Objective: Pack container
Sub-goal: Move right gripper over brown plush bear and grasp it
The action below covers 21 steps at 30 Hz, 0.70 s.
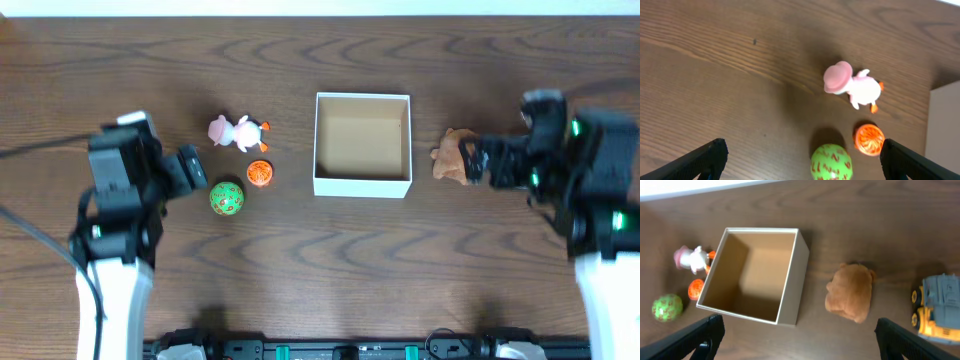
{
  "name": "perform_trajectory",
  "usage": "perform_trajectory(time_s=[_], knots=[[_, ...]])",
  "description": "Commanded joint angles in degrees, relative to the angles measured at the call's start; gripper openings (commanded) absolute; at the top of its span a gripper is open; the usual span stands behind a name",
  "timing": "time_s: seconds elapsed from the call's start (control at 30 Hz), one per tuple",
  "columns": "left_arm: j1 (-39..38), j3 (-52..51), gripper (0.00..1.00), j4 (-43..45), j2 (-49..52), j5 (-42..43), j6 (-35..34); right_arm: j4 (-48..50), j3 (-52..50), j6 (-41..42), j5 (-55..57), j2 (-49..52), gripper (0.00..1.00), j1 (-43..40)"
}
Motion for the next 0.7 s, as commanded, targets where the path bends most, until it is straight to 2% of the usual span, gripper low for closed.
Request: perform_trajectory(time_s=[0.0, 0.07, 0.17, 0.57, 0.67], knots=[[1.6, 5.0, 0.98, -1.3, 6.5, -0.1, 1.4, -6.3, 12.9, -5.7, 11.7, 11.5, 0.99, 4.7], [1.9, 5.5, 0.98, -1.3, 8.5, -0.1, 1.4, -8.4, 17.6, -5.6, 15.7, 16.9, 0.99, 5.7], [2.1, 5.4, 0.98, -1.6, 10.3, -0.1, 1.4, -8.9, 20.9, -5.2, 16.0, 23.5, 0.99, 5.2], [2.1, 5.4, 0.98, -2.7, 12.0, -0.1, 1.4, -6.5, 21.0, -4.9, 16.0, 40.5, 0.99, 2.0], [2.1, 5.4, 0.98, -2.7, 12.0, -0.1, 1.4, -5.5, 21.0, -2.7, 16.0, 44.0, 0.99, 1.6]])
